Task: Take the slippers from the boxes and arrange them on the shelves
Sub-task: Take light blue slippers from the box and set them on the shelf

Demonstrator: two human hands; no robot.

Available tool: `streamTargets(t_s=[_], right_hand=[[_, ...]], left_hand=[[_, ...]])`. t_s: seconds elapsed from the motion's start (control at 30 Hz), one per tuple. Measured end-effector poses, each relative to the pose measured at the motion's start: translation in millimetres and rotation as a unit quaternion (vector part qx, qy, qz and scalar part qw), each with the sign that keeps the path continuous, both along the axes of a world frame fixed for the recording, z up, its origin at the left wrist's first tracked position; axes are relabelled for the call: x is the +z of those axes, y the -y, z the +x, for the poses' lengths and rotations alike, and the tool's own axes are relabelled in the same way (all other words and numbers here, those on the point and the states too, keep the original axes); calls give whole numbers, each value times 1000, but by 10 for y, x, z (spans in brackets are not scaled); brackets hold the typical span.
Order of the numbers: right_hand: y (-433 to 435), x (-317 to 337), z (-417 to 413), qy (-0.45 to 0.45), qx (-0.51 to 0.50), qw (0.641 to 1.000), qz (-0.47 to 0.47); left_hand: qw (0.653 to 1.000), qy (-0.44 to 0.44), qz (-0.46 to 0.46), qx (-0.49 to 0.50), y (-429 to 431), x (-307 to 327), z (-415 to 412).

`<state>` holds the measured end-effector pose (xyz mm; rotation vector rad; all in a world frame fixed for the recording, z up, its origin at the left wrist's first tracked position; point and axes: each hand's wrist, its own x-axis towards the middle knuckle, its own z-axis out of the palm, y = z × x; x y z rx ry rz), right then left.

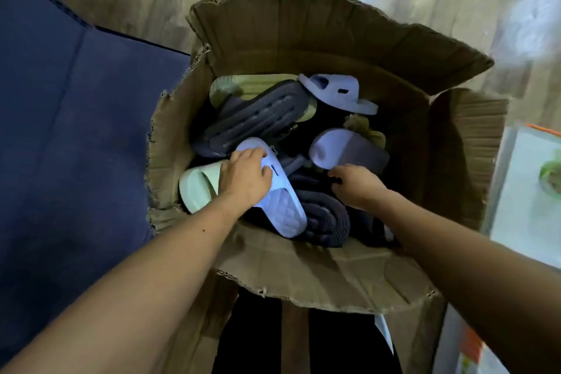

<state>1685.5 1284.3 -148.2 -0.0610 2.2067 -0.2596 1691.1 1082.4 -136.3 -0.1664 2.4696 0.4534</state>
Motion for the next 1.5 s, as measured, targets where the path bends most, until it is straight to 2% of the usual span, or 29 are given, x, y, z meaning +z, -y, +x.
streamTargets(t_s=[0.1, 0.27, 0.33, 0.47, 0.57, 0.63, 0.73, 0.77, 0.83, 0.87, 0.93, 1.0, 1.07, 1.17, 1.3, 1.37, 1.43, 1.5], right_hand=[[-130, -115, -202, -1, -13, 1000, -24], [-432, -520, -682, -21, -25, 999, -6], [-457, -671, -825, 5, -16, 1000, -2], [-411, -908, -902, 64, -45, 995, -58], [-515, -879, -799, 6, 50, 999, -6], [-593, -804, -631, 23, 58, 996, -69], [-658, -674, -380, 60, -45, 987, -142], [-699, -667, -356, 82, -75, 983, -145], [-762, -613, -375, 94, -49, 985, -138], [-772, -601, -424, 69, -27, 989, -131], [-717, -603, -545, -37, -40, 990, -129], [-623, -627, -730, -122, -132, 974, -141], [-519, -691, -980, -137, -240, 948, -160], [-406, -830, -1272, -41, -345, 925, -156], [-305, -899, -1324, 100, -404, 874, -252], [-206, -931, -1231, 149, -402, 877, -219], [-78, -920, -1170, 89, -379, 902, -187], [-51, -903, -1177, -36, -365, 917, -156]], left_hand=[[999, 26, -10, 27, -157, -158, -45], [998, 34, -15, 58, -256, -520, -118], [994, 36, -15, 104, -209, -668, -162], [986, 42, 10, 163, -126, -932, -191], [983, 46, 27, 175, -166, -970, -123], [981, 63, 13, 184, -208, -945, -106], [970, 69, 20, 234, -253, -876, -155], [972, 76, 12, 221, -279, -851, -173], [982, 102, -14, 157, -354, -806, -177], [985, 107, -23, 132, -391, -778, -186], [986, 113, -26, 120, -453, -737, -202], [987, 112, -19, 115, -514, -692, -223], [988, 116, -15, 104, -587, -650, -231], [991, 101, -5, 90, -667, -625, -201], [992, 76, 6, 100, -704, -579, -161], [993, 66, 8, 102, -708, -554, -142], [994, 55, 6, 97, -699, -537, -110], [995, 45, 6, 93, -682, -524, -57]])
